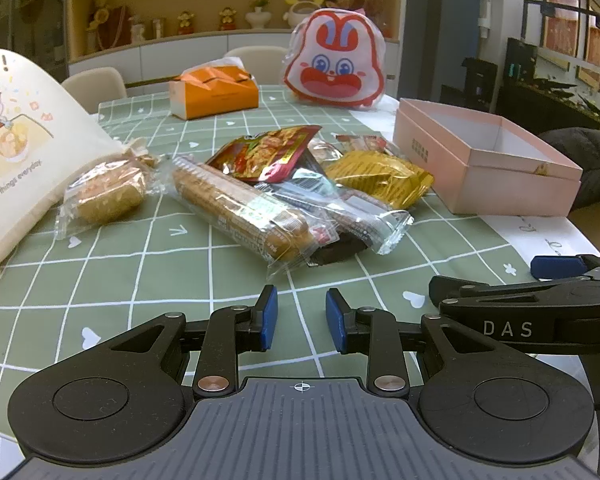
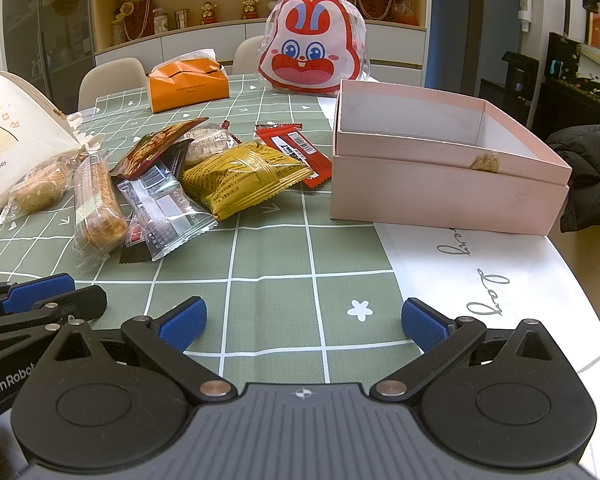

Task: Organize snacks

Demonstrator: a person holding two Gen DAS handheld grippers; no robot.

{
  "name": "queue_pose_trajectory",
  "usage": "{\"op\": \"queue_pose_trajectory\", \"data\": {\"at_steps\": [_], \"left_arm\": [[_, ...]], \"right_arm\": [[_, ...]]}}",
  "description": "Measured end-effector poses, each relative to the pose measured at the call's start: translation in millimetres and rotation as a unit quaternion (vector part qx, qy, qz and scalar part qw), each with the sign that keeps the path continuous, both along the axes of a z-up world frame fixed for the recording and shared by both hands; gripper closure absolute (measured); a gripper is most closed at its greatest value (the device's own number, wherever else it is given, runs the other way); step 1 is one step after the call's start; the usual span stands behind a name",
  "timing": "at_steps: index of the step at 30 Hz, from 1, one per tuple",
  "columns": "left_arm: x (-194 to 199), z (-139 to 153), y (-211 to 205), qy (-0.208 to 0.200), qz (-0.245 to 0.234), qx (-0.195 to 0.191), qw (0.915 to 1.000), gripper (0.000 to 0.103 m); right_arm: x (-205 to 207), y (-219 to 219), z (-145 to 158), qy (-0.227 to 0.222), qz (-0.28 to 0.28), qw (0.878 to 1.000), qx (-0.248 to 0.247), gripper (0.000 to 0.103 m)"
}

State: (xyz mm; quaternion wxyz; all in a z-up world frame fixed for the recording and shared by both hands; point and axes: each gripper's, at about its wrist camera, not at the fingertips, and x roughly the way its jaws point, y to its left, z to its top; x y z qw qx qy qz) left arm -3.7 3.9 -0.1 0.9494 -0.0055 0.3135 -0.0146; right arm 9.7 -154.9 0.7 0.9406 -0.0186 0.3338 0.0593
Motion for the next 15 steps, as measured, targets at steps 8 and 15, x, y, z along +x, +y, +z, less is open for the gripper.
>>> {"op": "queue_pose_trajectory", "data": {"at_steps": [8,15], "left_arm": [[0.3,-0.4,-3.8,-0.001,0.0,0.013,0.9999,0.071],[0.3,-0.3,-4.7,-0.001,0.0,0.014,0.9999,0.071]], "right_arm": [[0.1,0.1,0.0,0.0,0.0,1.0,0.0,0.0],[0.0,0.1,0.1,0.0,0.0,1.0,0.0,0.0]]}}
